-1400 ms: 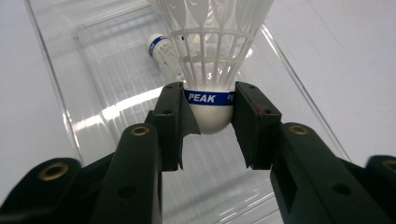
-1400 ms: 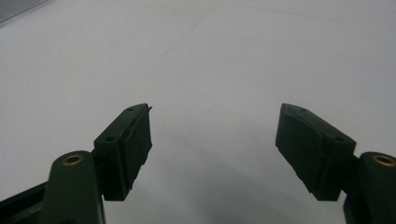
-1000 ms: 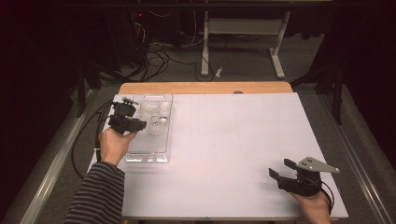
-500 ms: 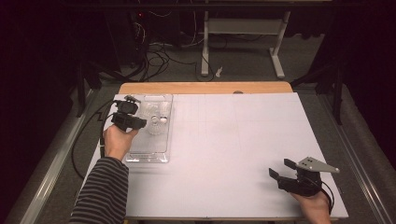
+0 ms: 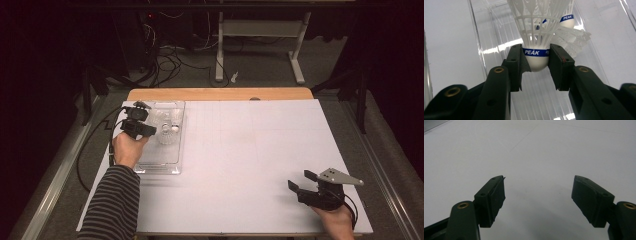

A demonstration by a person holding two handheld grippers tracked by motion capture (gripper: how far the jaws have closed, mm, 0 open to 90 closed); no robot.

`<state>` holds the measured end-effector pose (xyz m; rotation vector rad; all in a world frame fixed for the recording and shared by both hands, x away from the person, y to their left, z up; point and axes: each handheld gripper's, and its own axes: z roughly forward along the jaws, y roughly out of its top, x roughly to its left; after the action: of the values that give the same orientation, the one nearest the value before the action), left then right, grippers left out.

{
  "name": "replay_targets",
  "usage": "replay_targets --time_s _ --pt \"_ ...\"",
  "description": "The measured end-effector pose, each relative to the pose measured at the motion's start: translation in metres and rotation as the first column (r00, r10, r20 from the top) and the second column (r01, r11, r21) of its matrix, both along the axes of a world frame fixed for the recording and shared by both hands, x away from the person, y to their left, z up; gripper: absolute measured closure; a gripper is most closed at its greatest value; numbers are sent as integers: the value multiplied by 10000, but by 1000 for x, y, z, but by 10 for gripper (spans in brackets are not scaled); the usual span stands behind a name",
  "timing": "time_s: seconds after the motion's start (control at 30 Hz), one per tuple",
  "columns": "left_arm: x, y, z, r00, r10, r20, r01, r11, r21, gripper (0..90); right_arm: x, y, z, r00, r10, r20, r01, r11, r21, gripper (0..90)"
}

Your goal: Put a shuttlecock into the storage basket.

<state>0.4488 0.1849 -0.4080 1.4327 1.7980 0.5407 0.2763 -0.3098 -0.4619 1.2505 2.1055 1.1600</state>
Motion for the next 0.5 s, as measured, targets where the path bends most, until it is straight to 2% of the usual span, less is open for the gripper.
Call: replay_targets --time_s 0.5 --pt "6 1 -5 9998 169 -117 -168 9999 33 647 0 0 0 10000 19 15 -18 10000 -8 275"
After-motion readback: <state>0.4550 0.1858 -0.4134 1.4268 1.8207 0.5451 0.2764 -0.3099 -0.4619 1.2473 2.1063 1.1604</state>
